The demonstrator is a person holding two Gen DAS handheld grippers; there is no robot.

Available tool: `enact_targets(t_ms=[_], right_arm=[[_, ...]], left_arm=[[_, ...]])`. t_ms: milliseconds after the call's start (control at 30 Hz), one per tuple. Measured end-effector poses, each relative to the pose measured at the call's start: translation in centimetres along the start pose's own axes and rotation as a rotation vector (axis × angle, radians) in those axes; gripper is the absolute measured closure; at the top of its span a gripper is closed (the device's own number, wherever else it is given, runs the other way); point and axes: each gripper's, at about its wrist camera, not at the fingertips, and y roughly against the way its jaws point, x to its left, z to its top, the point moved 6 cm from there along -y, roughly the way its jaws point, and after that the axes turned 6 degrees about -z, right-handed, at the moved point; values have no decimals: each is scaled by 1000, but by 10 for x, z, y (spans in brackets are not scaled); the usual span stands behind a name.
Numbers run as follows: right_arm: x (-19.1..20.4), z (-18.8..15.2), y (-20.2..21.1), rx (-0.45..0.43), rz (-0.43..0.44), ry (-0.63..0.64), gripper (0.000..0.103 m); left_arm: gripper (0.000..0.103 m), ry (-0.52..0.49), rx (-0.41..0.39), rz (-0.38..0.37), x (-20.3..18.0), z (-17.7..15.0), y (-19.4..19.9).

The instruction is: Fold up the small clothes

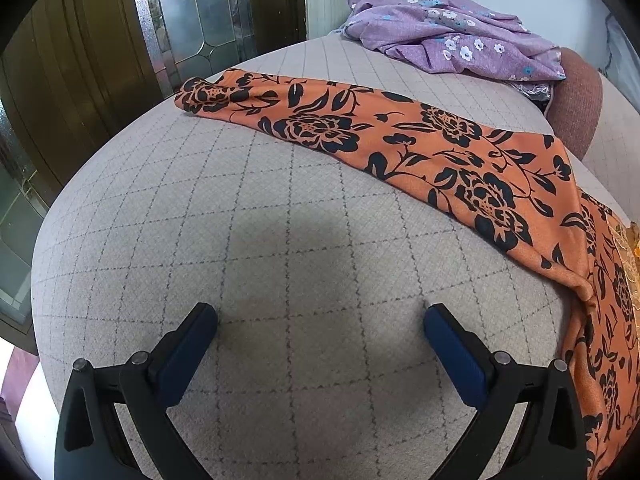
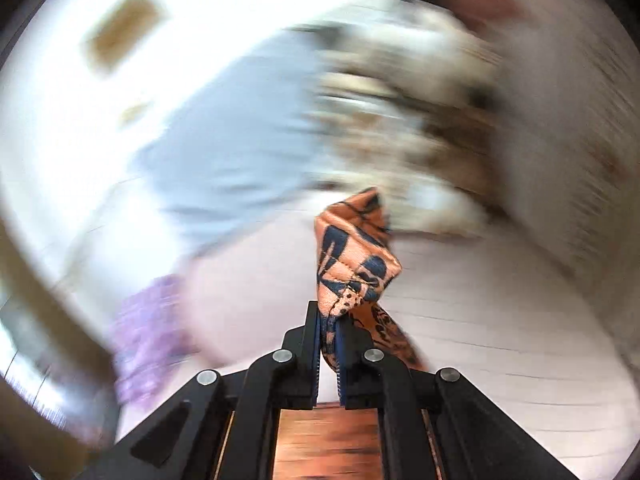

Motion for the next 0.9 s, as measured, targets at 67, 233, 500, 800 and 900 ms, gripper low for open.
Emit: enact_targets(t_ms=[67,233,500,800,900], right_arm=[[85,-24,9,6,125,74,97],[181,-144,-13,106,210,94,91],[162,-359,-118,615,123,122,13],[100,-276,-97,415,51,17,5],[46,-306,-127,572,-124,-57,12]], left_arm=[[0,2,6,-5,0,0,0],[0,3,15,-10,1,-2,1],[0,8,27,-17,1,-2,0],[0,26,6,3,1,-3,-1],[0,26,14,-12,2,-3,0]])
